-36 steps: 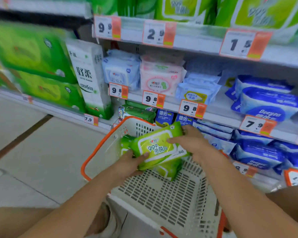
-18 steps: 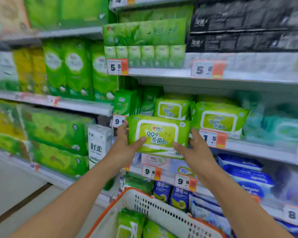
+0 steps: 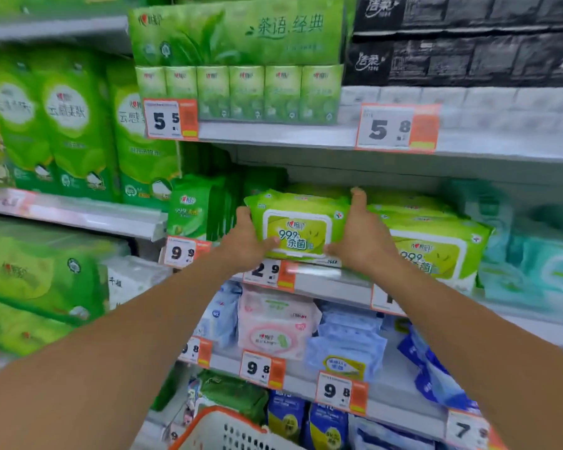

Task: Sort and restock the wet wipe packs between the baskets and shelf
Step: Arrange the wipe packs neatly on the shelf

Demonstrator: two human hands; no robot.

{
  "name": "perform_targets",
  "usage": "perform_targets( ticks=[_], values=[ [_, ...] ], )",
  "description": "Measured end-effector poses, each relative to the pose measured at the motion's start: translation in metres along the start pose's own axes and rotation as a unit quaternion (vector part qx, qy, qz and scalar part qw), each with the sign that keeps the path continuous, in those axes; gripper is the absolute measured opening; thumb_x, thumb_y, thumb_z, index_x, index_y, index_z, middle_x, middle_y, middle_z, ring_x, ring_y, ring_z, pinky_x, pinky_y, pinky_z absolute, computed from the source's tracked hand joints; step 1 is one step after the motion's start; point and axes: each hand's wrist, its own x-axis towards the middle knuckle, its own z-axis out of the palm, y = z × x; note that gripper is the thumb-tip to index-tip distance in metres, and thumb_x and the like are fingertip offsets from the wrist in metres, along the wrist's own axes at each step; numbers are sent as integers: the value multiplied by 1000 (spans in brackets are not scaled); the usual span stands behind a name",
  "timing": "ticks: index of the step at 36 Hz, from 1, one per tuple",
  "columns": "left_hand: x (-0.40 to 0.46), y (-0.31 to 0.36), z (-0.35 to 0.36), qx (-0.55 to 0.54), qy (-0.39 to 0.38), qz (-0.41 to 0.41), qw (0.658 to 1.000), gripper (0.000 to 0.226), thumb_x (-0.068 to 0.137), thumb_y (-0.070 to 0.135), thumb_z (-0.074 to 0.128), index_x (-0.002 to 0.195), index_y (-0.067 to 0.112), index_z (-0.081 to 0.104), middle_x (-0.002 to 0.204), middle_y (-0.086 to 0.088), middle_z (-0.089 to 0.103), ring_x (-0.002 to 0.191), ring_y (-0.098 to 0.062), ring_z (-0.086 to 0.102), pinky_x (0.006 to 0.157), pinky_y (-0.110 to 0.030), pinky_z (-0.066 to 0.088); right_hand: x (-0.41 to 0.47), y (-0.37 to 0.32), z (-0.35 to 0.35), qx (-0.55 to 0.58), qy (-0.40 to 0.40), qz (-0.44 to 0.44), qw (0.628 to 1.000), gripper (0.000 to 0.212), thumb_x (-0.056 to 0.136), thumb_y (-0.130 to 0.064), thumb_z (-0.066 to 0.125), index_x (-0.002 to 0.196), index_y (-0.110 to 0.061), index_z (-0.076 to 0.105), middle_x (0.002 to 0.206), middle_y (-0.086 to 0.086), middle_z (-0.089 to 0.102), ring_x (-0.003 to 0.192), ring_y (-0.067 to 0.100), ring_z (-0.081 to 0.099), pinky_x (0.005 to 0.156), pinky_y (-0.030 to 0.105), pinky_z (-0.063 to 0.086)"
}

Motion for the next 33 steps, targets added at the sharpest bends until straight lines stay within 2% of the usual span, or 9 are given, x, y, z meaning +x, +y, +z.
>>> perform_targets(
  ticks=[2, 8, 14, 19, 23, 25, 27, 30, 33],
  values=[
    [5, -10, 14, 37, 9, 2, 999, 65, 91, 22, 68, 136, 10, 23, 117, -11, 61, 99, -33, 63, 86, -42, 51, 1, 6, 16, -81, -5, -8, 997, 119, 75, -26, 85, 157, -15, -1, 108, 15, 63, 103, 36, 64, 73, 37, 44],
    [21, -20, 22, 62, 37, 31, 997, 62, 88, 24, 72, 130, 14, 28, 110, -10, 64, 94, -35, 64, 84, -51, 54, 11, 13, 23, -157, 47, -34, 986, 99, 67, -28, 90, 144, -23, 28, 112, 14, 61, 99, 38, 65, 66, 36, 40],
    [13, -25, 29, 193, 76, 26, 978, 58, 87, 43, 70, 114, 13, 29, 88, -6, 59, 77, -31, 57, 68, -37, 42, 16, 13, 23, -207, 32, -62, 976, 107, 70, -25, 89, 153, -31, 22, 122, 18, 56, 103, 41, 64, 79, 41, 50],
    [10, -24, 21, 223, 40, 22, 974, 70, 90, 48, 65, 140, 18, 26, 94, -6, 61, 87, -29, 61, 81, -39, 51, 16, 21, 16, -182, -49, -59, 980, 91, 82, -22, 79, 154, -27, 23, 120, 19, 64, 104, 39, 64, 85, 43, 54],
    [1, -23, 0, 191, -22, 14, 981, 63, 95, 45, 59, 148, 23, 33, 136, -9, 58, 117, -30, 58, 101, -34, 45, 10, 15, 8, -153, -132, -27, 979, 99, 85, -14, 66, 159, -24, 0, 100, 13, 64, 80, 31, 65, 68, 33, 51],
    [-17, -26, -8, 171, 12, 51, 984, 59, 96, 36, 61, 147, 17, 40, 143, -7, 53, 127, -27, 52, 104, -31, 39, -7, 9, 6, -183, -89, -30, 979, 99, 86, -20, 67, 159, -21, 0, 112, 18, 64, 97, 36, 63, 72, 35, 46],
    [-45, -37, -9, 124, 121, 103, 980, 50, 95, 30, 62, 139, 10, 51, 134, -9, 59, 123, -24, 54, 100, -28, 39, -38, 7, 13, -187, 59, -68, 978, 84, 86, -22, 66, 155, -16, 18, 109, 17, 64, 99, 37, 62, 68, 36, 41],
    [-106, -92, 18, 65, 222, 88, 969, 28, 93, 29, 58, 112, 9, 62, 101, -5, 67, 94, -18, 62, 80, -28, 46, -111, 9, 68, 57, 198, -138, 969, 37, 89, -26, 58, 124, -17, 53, 90, 3, 64, 85, 27, 61, 66, 35, 41],
    [-179, -179, 72, 100, 87, -99, 986, 26, 87, 28, 64, 106, 11, 60, 96, -5, 67, 89, -24, 63, 75, -29, 45, -181, 42, 170, 113, -38, -56, 991, 16, 86, -30, 62, 98, -20, 58, 75, 0, 62, 77, 26, 61, 63, 33, 44]
  ],
)
